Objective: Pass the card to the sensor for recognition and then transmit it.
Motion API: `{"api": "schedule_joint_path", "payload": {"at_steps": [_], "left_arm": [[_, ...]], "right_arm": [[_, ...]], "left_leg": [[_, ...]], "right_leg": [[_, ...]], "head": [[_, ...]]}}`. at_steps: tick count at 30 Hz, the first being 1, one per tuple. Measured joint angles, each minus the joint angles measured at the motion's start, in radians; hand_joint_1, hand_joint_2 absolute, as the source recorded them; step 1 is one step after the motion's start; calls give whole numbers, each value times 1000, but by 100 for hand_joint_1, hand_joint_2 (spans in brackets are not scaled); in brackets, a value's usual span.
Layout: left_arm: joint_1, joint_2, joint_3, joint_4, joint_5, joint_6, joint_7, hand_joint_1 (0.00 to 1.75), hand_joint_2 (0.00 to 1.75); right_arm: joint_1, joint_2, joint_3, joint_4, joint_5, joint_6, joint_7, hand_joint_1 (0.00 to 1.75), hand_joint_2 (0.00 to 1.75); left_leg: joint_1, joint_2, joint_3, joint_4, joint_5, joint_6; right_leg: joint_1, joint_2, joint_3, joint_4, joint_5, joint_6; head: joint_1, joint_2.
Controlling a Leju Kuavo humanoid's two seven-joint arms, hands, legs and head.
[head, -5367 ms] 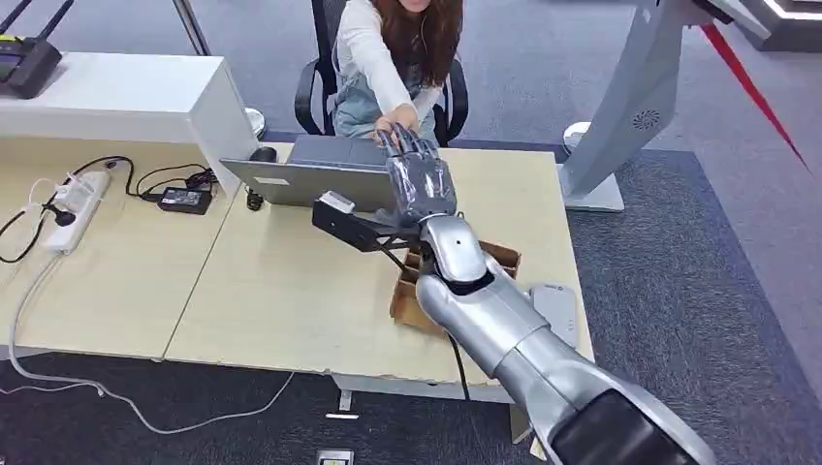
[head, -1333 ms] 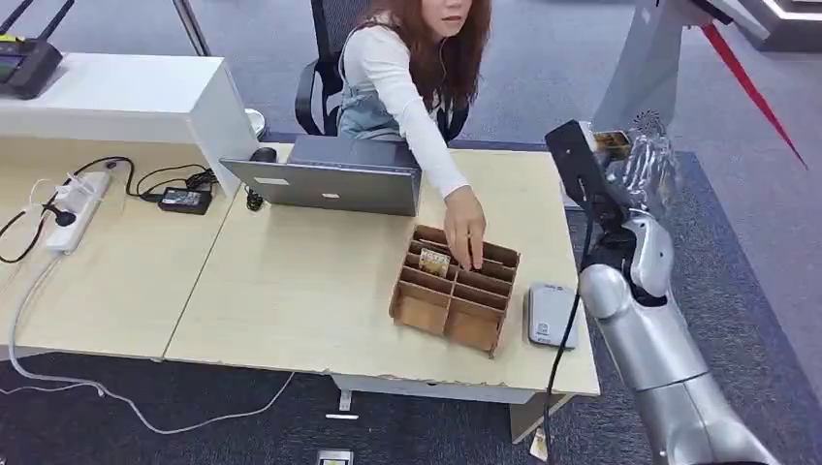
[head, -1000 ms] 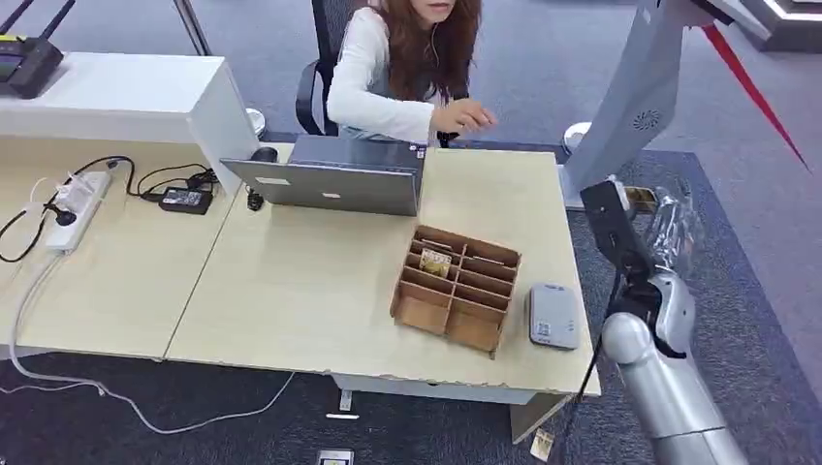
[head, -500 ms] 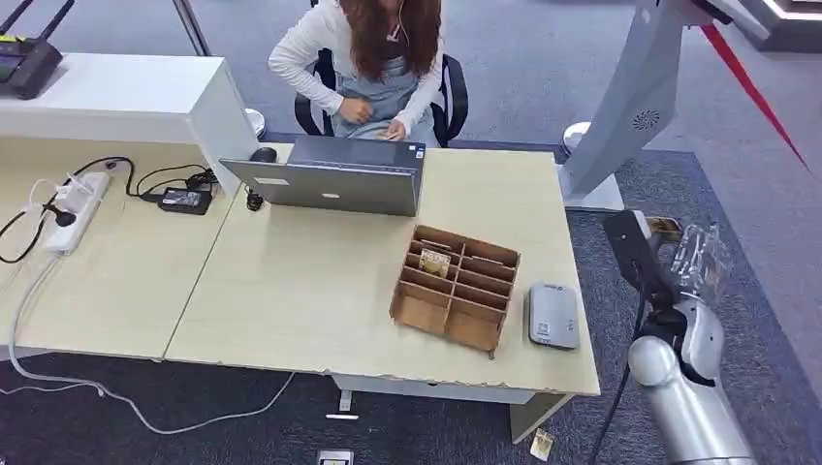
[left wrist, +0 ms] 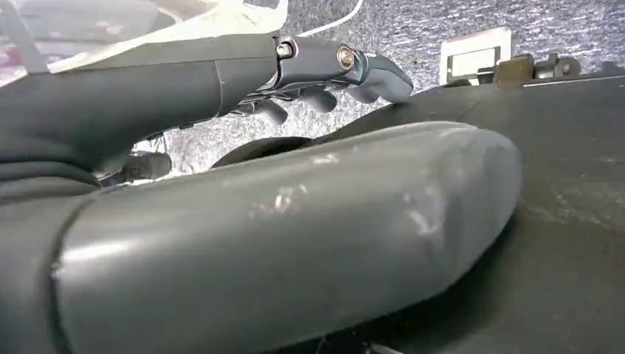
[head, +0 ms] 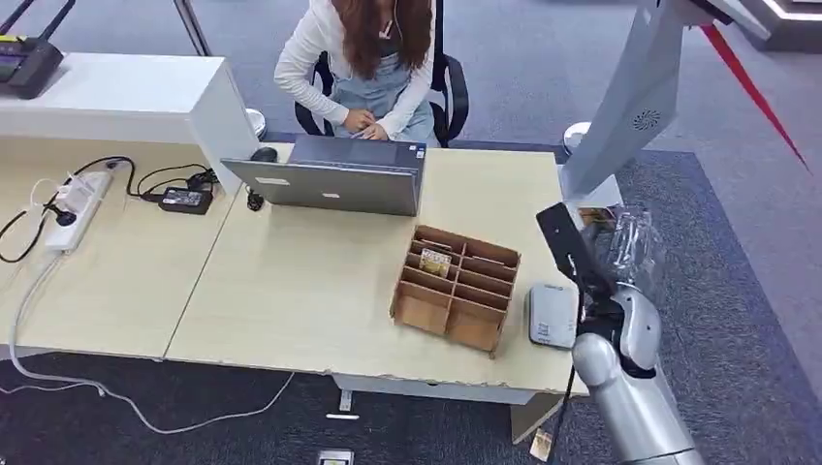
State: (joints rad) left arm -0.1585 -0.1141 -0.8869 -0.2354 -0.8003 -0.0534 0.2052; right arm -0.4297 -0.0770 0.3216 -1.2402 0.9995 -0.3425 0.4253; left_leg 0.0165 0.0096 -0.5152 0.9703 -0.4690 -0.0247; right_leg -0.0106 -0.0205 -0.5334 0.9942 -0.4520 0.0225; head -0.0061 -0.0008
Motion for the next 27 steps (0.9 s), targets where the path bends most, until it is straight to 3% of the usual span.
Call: {"api": "schedule_joint_path", "payload": {"at_steps": [9, 27], "left_arm": [[1, 0, 16, 0, 1, 0, 0, 0, 0], [1, 0, 32, 0, 9, 6, 3, 0, 0]], "right_arm": [[5, 57, 112, 6, -26, 11, -51, 175, 175], [8, 85, 194, 47, -59, 5, -78, 175, 175]], "left_leg": [[0, 0, 0, 0, 0, 0], [0, 0, 0, 0, 0, 0]], "right_leg": [[0, 0, 0, 0, 0, 0], [0, 0, 0, 0, 0, 0]], "head": [[0, 0], [0, 0]]}}
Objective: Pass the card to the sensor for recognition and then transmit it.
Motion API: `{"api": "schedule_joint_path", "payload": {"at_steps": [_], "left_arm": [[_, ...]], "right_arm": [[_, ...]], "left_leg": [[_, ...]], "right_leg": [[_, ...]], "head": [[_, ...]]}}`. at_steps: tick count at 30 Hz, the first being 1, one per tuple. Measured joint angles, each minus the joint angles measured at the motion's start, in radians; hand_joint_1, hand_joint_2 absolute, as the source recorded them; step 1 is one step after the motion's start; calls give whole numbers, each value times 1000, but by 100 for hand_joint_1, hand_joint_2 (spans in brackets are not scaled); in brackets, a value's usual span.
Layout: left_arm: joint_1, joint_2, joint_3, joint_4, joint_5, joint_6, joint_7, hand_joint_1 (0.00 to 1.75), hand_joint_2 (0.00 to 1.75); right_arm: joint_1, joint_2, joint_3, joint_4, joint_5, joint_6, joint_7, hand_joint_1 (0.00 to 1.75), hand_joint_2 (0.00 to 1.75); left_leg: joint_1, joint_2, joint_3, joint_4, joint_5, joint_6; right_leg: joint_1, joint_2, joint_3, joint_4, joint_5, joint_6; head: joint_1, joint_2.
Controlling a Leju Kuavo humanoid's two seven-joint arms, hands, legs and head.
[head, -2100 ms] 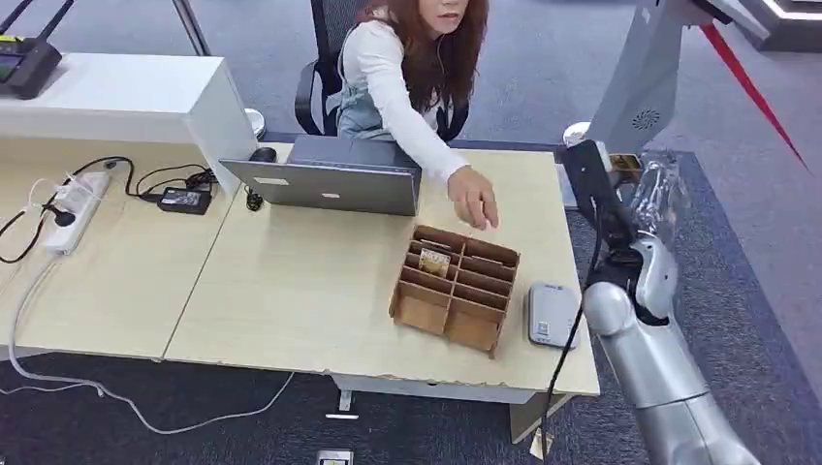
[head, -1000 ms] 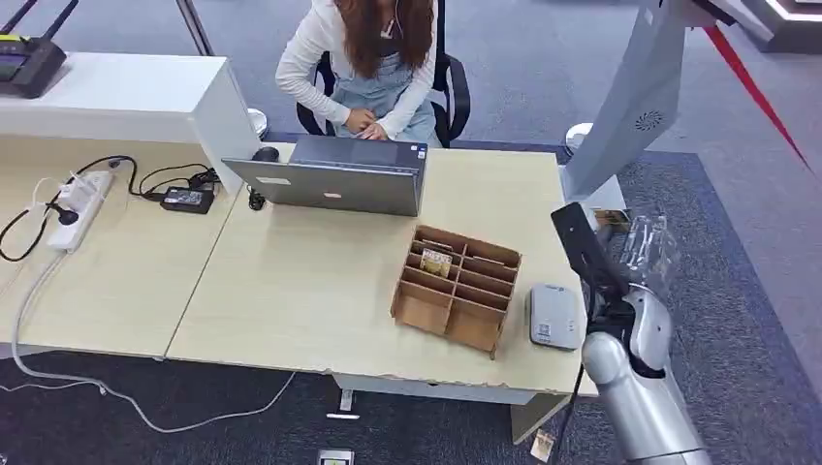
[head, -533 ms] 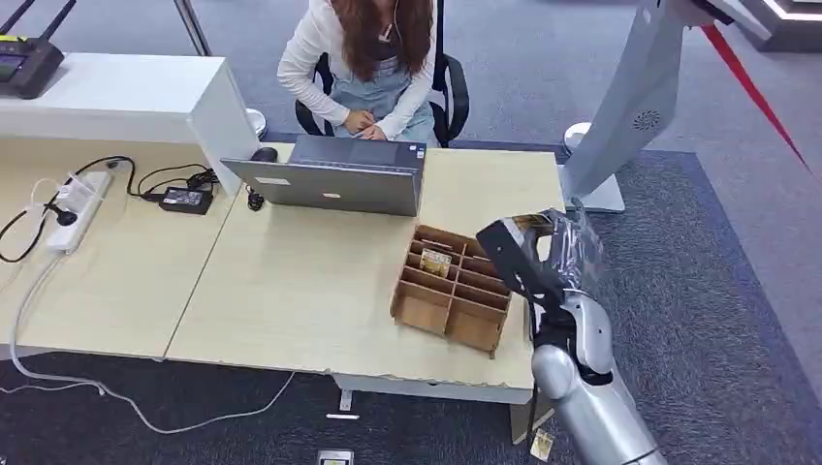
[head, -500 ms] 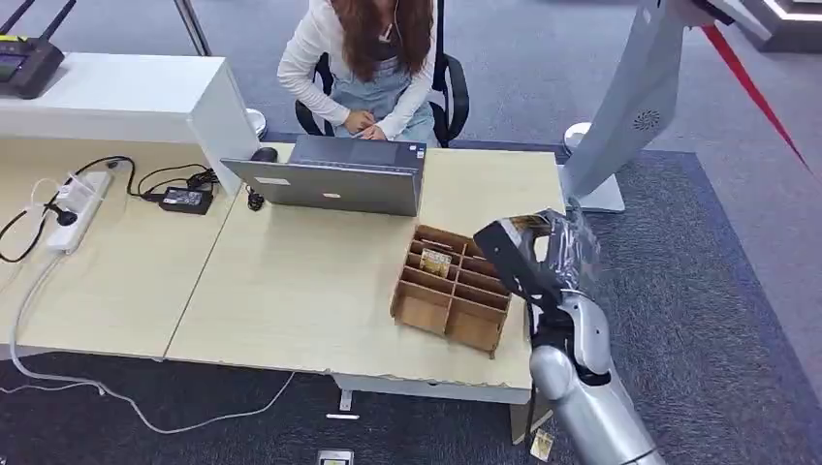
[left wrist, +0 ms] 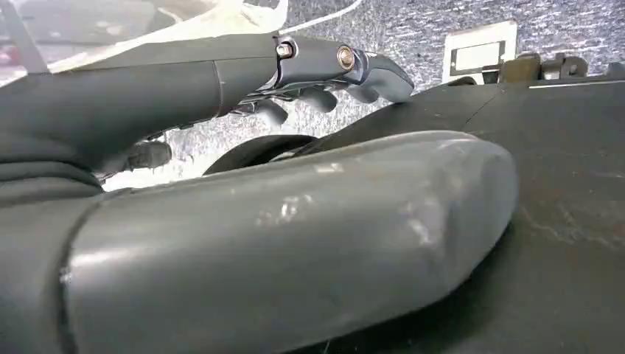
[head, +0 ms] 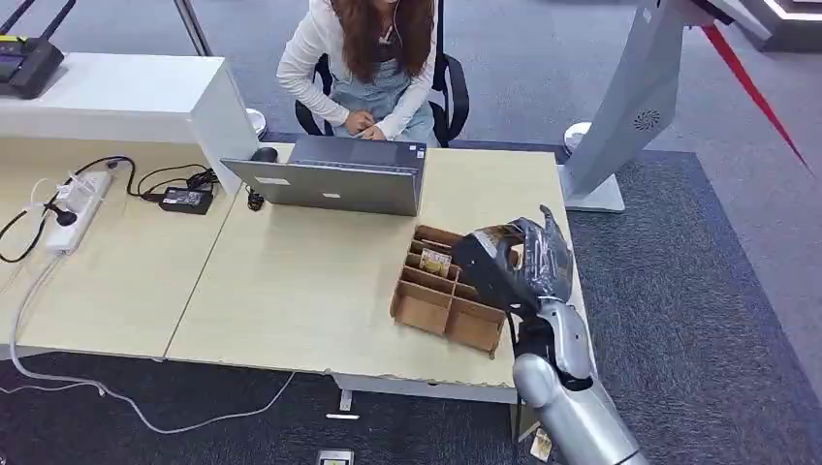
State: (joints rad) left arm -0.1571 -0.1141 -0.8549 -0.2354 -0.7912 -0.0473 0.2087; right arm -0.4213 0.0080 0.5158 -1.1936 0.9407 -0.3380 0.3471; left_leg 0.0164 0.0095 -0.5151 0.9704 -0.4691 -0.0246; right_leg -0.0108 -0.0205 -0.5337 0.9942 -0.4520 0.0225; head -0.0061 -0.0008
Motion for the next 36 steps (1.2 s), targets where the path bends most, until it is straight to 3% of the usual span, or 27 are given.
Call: {"api": "schedule_joint_path", "payload": {"at_steps": [7, 14, 23, 29, 36], "left_arm": [[2, 0, 10, 0, 10, 7, 6, 0, 0], [11, 0, 27, 0, 8, 9, 10, 0, 0], [16, 0, 33, 0, -9, 6, 18, 0, 0], [21, 0, 34, 0, -25, 6, 28, 0, 0], [20, -2, 34, 0, -27, 6, 30, 0, 0]], "right_arm": [[4, 8, 25, 42, -15, -24, -3, 175, 175], [-16, -21, 1, 37, -12, -120, 37, 175, 175], [-6, -94, -113, -96, 56, -66, 102, 175, 175], [61, -158, -235, -197, 55, -17, 19, 175, 175], [80, -166, -301, -263, 86, 11, 22, 175, 175]], "left_leg": [[0, 0, 0, 0, 0, 0], [-1, 0, 0, 0, 0, 0], [-1, 0, 1, 1, 0, 0], [-1, 1, 0, 1, -1, 0], [-1, 1, 1, 1, -1, 1]], "right_leg": [[0, 0, 0, 0, 0, 0], [-1, 0, 0, 0, 0, 0], [-1, 0, 0, 0, 0, 0], [-1, 0, 0, 0, 0, 0], [-1, 1, 0, 0, 0, 0]], "head": [[0, 0], [0, 0], [0, 0], [0, 0], [0, 0]]}}
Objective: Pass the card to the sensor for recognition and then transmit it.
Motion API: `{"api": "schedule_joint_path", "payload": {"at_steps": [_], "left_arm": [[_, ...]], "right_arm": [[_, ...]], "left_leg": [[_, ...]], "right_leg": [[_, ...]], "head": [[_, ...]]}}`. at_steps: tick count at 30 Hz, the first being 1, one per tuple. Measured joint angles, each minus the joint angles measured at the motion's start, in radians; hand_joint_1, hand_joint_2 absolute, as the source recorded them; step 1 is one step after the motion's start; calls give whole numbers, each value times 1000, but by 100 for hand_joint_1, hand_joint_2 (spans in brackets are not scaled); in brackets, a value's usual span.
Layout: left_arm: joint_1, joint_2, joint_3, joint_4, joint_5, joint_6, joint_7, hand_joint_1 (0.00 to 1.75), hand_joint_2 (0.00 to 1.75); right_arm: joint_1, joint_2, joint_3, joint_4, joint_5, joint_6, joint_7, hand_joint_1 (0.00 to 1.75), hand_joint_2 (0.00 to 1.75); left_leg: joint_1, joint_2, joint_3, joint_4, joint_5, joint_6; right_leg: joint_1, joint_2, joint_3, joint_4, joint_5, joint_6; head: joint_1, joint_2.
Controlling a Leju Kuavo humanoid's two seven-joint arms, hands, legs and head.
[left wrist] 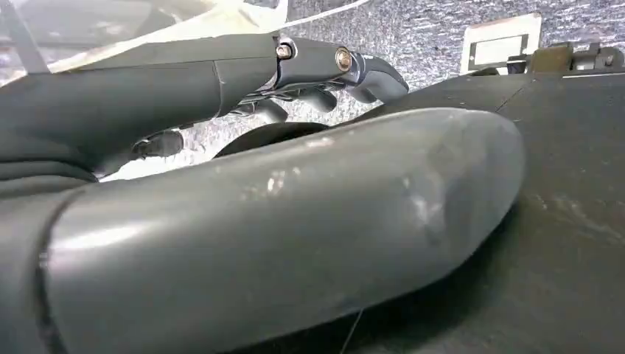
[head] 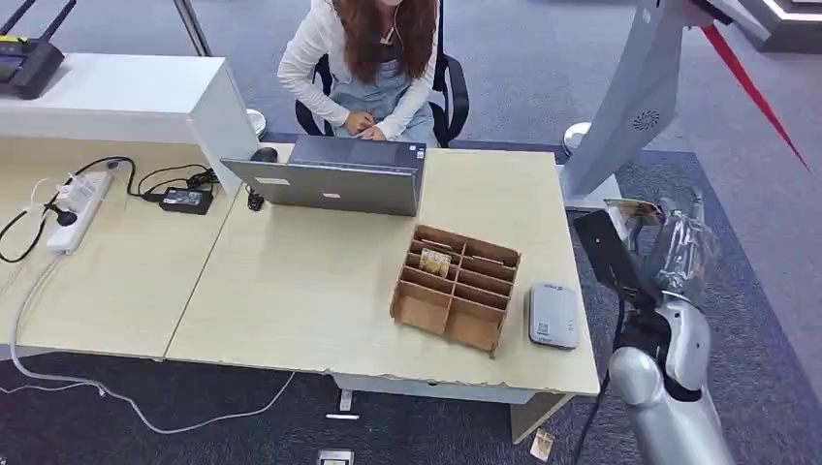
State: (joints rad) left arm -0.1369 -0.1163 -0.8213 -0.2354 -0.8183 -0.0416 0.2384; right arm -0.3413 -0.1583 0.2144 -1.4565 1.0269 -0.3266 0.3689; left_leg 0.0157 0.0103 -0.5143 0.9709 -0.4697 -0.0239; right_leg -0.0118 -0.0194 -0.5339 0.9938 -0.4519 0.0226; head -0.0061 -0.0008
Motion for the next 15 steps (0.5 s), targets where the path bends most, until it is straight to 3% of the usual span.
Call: {"api": "schedule_joint_path", "payload": {"at_steps": [5, 8, 15], "left_arm": [[-2, 0, 1, 0, 3, 1, -2, 0, 0], [-7, 0, 1, 0, 6, 0, -7, 0, 0], [-13, 0, 1, 0, 6, -3, -9, 0, 0]], "right_arm": [[6, 11, -1, -18, 51, 66, 51, 175, 175], [-12, 43, 25, 12, 64, 41, 89, 175, 175], [-49, 95, 96, 124, 39, 18, 100, 175, 175]], "left_leg": [[0, 0, -1, 0, 0, 0], [0, 0, -1, -1, 0, 0], [0, 0, -1, -1, 0, 0]], "right_leg": [[0, 0, 0, 0, 0, 0], [0, 0, 0, 0, 0, 0], [0, -1, 0, 0, 0, 0]], "head": [[0, 0], [0, 0], [0, 0]]}}
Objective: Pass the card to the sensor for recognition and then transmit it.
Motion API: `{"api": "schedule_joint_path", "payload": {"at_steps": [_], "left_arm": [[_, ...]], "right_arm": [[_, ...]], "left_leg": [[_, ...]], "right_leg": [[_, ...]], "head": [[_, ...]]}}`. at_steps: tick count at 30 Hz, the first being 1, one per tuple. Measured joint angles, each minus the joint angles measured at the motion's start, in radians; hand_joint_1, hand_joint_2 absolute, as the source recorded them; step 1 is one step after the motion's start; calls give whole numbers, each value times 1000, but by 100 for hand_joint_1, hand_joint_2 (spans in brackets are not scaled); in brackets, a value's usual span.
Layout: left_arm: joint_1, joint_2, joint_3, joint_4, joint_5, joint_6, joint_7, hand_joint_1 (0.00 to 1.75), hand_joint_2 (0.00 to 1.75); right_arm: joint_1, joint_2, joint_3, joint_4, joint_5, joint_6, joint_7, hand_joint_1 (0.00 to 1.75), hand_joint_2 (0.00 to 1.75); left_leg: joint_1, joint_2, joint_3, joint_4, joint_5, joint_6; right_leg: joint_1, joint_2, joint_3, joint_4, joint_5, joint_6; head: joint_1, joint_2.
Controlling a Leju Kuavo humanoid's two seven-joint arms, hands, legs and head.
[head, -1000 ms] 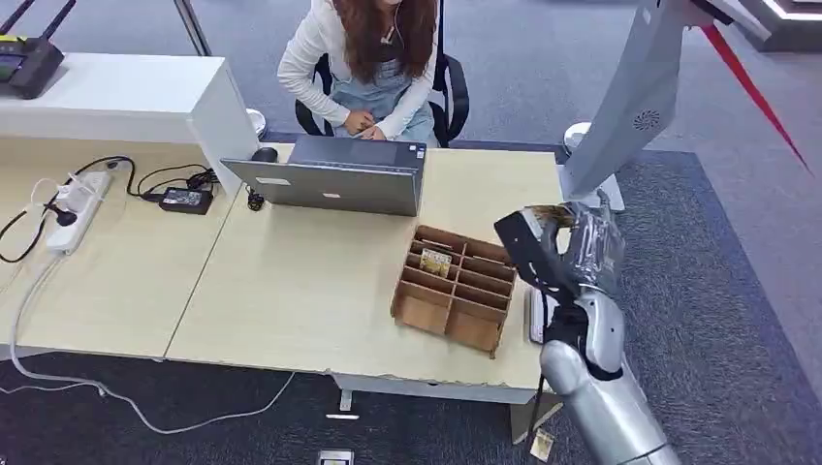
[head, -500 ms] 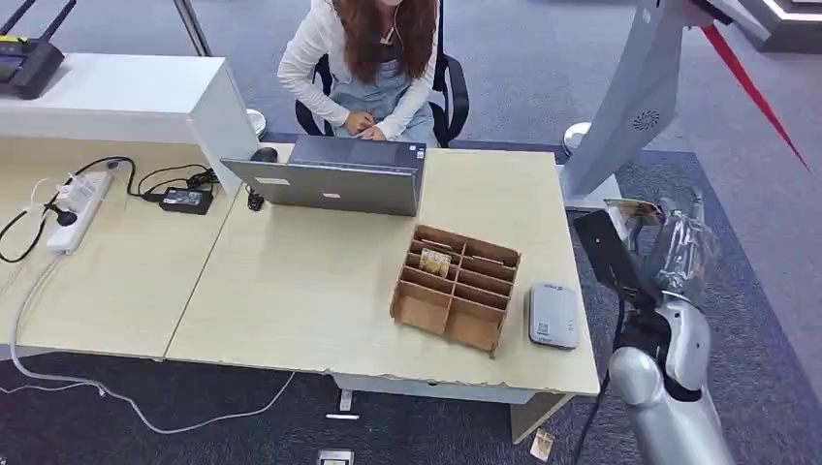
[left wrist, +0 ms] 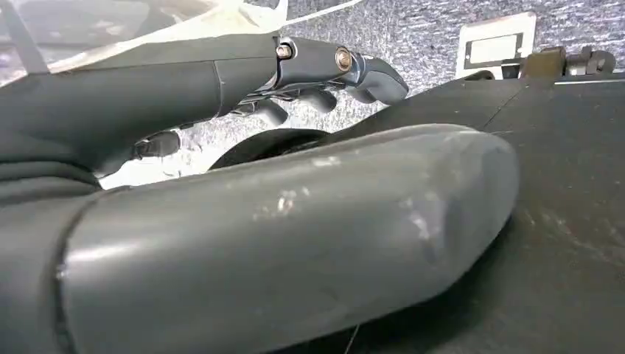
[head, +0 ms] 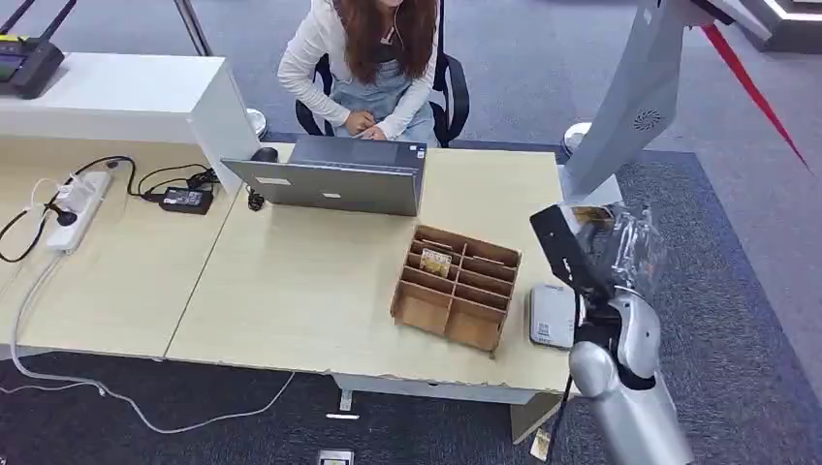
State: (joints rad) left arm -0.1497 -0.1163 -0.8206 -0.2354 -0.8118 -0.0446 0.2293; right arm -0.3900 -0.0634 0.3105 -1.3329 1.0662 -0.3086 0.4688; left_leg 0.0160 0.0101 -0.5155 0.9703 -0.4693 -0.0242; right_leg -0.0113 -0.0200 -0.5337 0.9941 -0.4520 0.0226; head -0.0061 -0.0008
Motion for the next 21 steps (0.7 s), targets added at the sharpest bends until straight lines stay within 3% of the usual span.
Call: {"api": "schedule_joint_path", "payload": {"at_steps": [21], "left_arm": [[0, 2, 16, 0, 2, -1, -2, 0, 0]], "right_arm": [[-22, 23, 59, 126, -26, 1, 11, 175, 175]], "left_leg": [[0, 0, 0, 0, 0, 0]], "right_leg": [[0, 0, 0, 0, 0, 0]], "head": [[0, 0]]}}
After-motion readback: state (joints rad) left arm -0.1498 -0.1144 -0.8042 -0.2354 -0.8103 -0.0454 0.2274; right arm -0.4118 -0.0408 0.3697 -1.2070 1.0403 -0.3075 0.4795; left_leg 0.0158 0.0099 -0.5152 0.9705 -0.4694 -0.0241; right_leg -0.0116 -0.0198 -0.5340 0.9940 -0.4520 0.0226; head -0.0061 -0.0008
